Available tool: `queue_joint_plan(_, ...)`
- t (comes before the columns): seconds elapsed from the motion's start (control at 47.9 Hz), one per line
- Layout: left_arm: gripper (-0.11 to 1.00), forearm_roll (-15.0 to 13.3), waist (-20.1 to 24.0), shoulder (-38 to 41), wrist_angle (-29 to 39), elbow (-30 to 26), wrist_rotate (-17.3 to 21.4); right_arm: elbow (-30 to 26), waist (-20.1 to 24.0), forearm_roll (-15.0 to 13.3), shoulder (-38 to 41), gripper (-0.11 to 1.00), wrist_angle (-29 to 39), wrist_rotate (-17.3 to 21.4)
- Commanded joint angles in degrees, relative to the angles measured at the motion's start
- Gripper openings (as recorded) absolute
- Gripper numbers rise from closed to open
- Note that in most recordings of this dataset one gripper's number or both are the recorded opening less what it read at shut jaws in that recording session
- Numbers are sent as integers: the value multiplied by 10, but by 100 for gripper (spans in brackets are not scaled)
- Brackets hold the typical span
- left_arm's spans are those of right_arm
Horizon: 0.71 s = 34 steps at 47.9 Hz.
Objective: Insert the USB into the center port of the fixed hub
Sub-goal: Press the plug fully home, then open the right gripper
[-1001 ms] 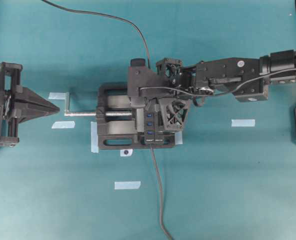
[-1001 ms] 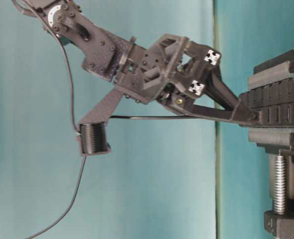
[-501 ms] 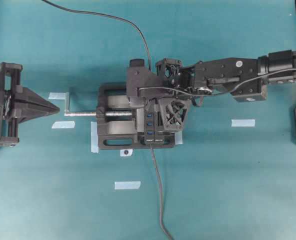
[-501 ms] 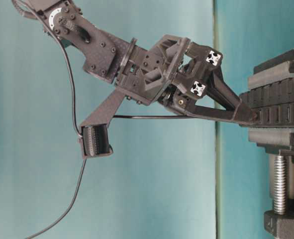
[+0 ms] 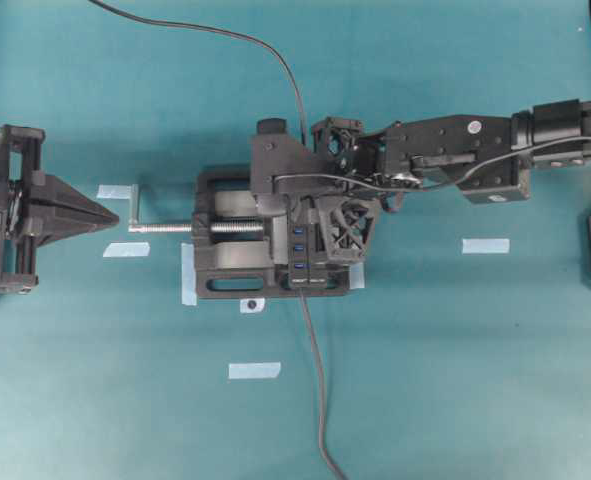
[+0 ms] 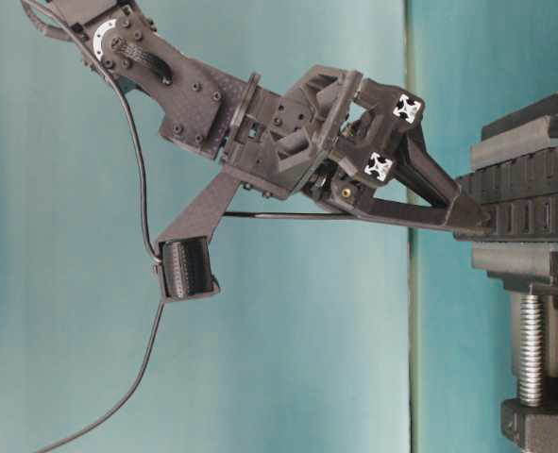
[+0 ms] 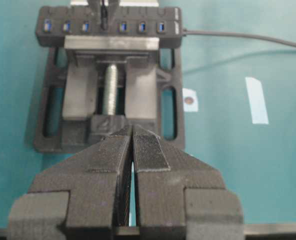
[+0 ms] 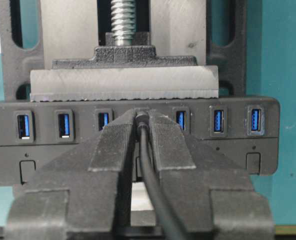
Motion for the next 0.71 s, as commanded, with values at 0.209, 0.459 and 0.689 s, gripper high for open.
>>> queue_joint_plan(0.209,0,1,1,2,-5,-5,0,-11,4,1,-2,7,11,0)
queue_joint_plan(0.459,0,1,0,1,-5,-3,0,-14,3,1,-8,15,1,2)
queue_joint_plan(0.689,0,1,1,0,-5,-3,0,-14,3,0,-9,50,1,4)
